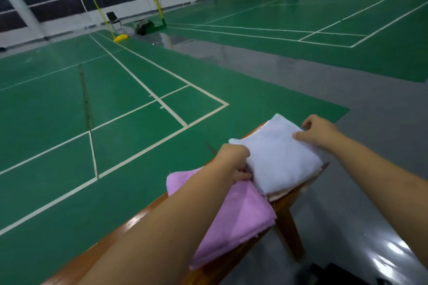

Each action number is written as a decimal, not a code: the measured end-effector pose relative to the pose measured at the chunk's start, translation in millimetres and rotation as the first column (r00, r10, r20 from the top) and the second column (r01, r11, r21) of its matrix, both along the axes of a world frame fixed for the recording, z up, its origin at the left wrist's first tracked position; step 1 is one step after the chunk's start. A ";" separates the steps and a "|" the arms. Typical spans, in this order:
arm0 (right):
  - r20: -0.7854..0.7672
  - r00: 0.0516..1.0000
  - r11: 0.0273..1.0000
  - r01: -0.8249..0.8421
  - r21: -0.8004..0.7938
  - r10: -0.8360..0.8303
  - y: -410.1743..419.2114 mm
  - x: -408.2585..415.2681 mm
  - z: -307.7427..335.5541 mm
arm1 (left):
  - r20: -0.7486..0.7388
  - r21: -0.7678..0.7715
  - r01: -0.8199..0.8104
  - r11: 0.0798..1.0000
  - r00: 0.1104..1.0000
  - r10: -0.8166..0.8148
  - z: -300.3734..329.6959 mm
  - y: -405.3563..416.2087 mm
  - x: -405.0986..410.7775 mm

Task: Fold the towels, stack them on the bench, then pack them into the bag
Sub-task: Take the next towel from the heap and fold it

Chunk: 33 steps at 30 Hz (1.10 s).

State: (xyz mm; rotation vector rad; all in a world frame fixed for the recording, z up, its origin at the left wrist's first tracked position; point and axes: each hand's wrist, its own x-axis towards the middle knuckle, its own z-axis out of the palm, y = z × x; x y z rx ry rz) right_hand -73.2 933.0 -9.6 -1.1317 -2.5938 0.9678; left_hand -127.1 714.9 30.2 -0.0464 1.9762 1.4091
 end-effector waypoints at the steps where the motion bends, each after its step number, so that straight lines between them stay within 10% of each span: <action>1: -0.029 1.000 0.998 -0.001 0.070 0.003 -8.6 -0.5 6.4 | -0.014 0.030 -0.008 1.000 1.000 0.008 3.5 -5.9 -0.9; 7: -0.376 0.910 0.984 -0.143 0.109 0.174 -128.9 12.5 47.2 | -0.010 0.299 -0.142 0.943 0.988 0.152 18.3 -97.3 14.2; 14: -0.448 0.760 0.796 -0.585 -0.156 0.471 -322.8 45.6 32.9 | -0.035 0.346 -0.451 0.822 0.870 0.492 -12.6 -290.5 75.0; 22: -0.398 0.704 0.585 -0.711 -0.391 0.588 -518.5 57.9 -14.7 | -0.021 0.307 -0.734 0.605 0.631 0.776 -56.2 -483.6 163.7; 27: -0.306 0.632 0.435 -0.739 -0.514 0.712 -608.4 80.3 -30.9 | -0.352 0.286 -0.849 0.444 0.337 0.873 -61.7 -567.3 197.3; 33: -0.216 0.533 0.393 -0.792 -0.467 0.818 -667.2 91.2 -36.9 | -0.808 -0.031 -0.988 0.150 0.113 0.579 -71.2 -664.5 221.8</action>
